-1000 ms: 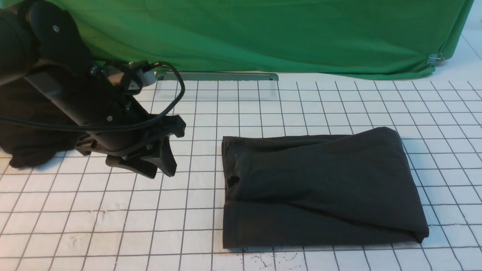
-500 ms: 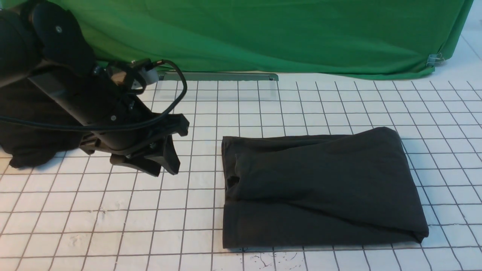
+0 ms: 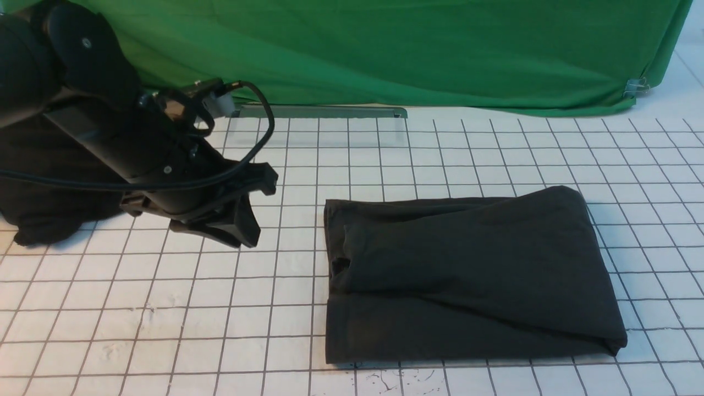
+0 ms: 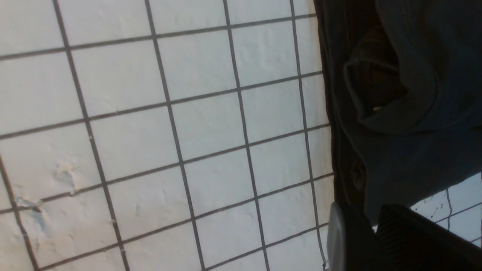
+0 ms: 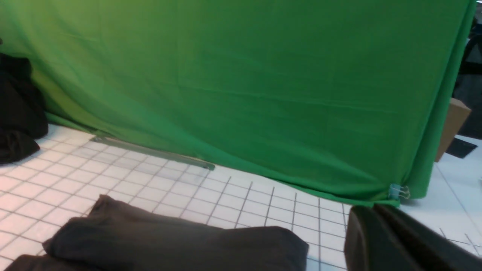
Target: Fold a long-sleeved shirt over a white checkered tablecloth.
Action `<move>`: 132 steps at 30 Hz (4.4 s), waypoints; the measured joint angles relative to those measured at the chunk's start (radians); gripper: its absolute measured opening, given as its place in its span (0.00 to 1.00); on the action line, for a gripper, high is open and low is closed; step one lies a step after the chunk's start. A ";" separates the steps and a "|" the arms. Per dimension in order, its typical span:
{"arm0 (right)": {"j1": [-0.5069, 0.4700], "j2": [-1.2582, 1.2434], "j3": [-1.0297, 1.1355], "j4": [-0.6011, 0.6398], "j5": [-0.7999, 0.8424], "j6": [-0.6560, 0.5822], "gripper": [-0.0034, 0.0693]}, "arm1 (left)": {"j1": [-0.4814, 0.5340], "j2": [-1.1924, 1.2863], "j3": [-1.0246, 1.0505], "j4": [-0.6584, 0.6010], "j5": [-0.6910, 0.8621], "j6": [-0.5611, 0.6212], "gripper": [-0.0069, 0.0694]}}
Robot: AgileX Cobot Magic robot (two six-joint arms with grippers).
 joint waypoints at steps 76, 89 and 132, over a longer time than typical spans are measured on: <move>-0.234 -0.003 0.403 -0.012 -0.150 -0.003 0.29 | 0.000 -1.482 0.975 0.058 -0.735 0.127 0.12; -0.234 -0.003 0.403 -0.013 -0.150 -0.003 0.32 | 0.000 -1.532 1.186 0.158 -0.769 0.087 0.12; -0.234 -0.003 0.403 -0.013 -0.152 -0.003 0.38 | 0.276 -1.608 1.267 0.312 -0.761 0.000 0.12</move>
